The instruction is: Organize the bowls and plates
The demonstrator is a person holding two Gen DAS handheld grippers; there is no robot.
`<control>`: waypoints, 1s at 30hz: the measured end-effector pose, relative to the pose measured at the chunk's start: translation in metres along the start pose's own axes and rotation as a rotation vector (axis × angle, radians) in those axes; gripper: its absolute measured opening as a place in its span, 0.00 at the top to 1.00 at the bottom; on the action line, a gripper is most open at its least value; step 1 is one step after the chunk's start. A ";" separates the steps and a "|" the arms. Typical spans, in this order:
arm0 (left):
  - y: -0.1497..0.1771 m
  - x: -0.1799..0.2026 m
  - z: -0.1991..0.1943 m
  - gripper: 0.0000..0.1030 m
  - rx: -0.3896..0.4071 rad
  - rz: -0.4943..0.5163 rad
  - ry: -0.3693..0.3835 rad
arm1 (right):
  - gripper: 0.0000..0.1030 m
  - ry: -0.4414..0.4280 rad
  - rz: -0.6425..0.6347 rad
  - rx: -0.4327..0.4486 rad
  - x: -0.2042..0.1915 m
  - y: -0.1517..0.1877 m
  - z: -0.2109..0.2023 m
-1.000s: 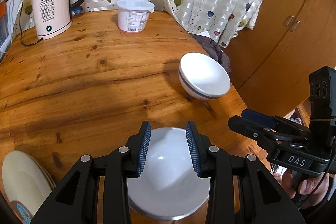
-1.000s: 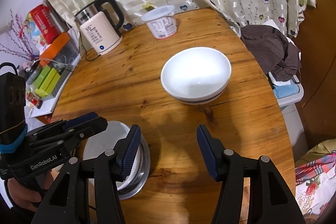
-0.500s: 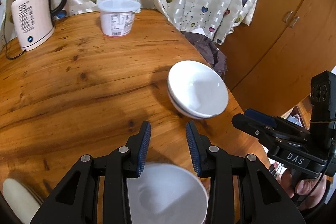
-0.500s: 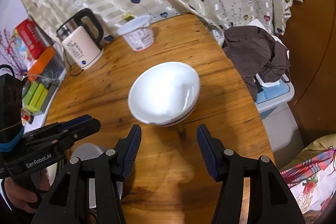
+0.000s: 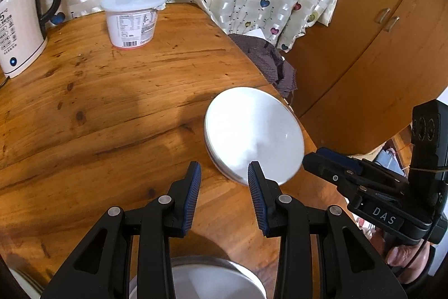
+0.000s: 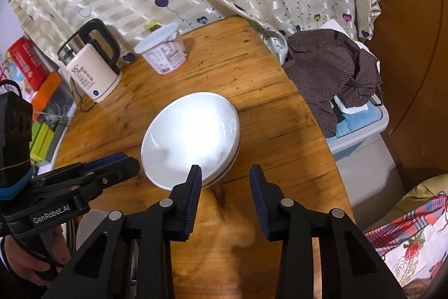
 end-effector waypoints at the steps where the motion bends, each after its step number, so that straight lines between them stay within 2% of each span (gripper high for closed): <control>1: -0.002 0.000 0.002 0.65 -0.003 -0.003 0.003 | 0.67 -0.001 0.000 -0.001 0.000 -0.002 0.001; 19: -0.014 -0.006 0.023 0.65 -0.016 -0.043 0.036 | 0.77 -0.020 0.006 -0.026 0.002 -0.017 0.025; 21: -0.015 -0.006 0.025 0.69 -0.019 -0.045 0.039 | 0.78 -0.023 0.009 -0.029 0.003 -0.017 0.027; 30: -0.012 -0.004 0.025 0.70 -0.010 -0.028 0.034 | 0.79 -0.012 -0.002 -0.024 0.002 -0.018 0.028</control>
Point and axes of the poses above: each gripper's, at about its wrist camera, not at the fingertips, and z roughly the way its jaws point, x to its right, y to its underside, the point moved 5 cm from there along z, roughly the way its jaws point, and after that the axes turned 10 degrees about -x, right-handed, at the moved point
